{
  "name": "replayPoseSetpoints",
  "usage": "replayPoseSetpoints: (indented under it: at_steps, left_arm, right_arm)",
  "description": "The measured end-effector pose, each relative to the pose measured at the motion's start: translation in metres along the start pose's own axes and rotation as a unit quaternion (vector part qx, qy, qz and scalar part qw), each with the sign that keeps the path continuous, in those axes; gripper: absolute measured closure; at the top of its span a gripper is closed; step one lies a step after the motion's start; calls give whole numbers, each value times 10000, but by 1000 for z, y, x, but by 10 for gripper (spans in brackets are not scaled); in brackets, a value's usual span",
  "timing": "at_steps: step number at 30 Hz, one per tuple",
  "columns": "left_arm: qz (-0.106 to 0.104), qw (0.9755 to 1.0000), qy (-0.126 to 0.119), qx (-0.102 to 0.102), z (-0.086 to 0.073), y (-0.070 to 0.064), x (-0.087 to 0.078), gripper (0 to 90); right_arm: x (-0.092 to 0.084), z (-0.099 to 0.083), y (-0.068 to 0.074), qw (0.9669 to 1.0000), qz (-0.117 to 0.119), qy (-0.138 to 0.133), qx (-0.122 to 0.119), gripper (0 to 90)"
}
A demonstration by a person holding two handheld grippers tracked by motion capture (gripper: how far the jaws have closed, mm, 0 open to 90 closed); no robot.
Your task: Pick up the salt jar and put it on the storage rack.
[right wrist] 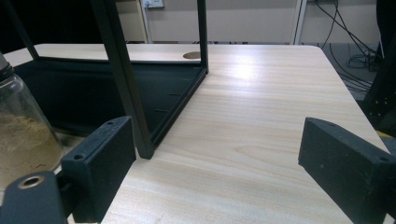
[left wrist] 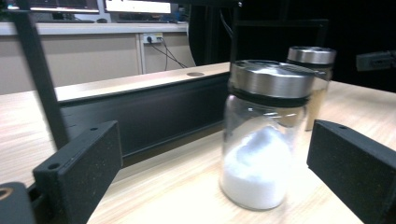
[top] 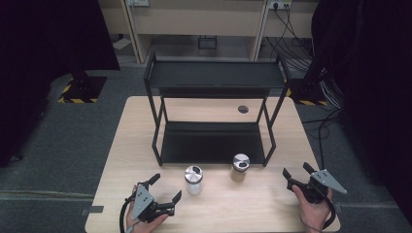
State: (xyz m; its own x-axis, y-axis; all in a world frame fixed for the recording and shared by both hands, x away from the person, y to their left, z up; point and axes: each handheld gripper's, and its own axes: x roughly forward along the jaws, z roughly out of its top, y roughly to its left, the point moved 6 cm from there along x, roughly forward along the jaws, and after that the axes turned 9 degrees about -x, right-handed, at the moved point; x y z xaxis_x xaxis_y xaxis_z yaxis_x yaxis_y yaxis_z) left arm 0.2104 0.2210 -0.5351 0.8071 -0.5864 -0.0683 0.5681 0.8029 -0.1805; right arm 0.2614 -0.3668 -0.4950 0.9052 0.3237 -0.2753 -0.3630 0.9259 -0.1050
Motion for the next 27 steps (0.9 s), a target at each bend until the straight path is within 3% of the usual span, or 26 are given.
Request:
replayPoseSetpoints:
  at_steps: [27]
  left_arm:
    - [63, 9987, 330, 370, 4, -28, 22, 15]
  right_arm:
    - [5, 1, 5, 10000, 10, 37, -74, 109]
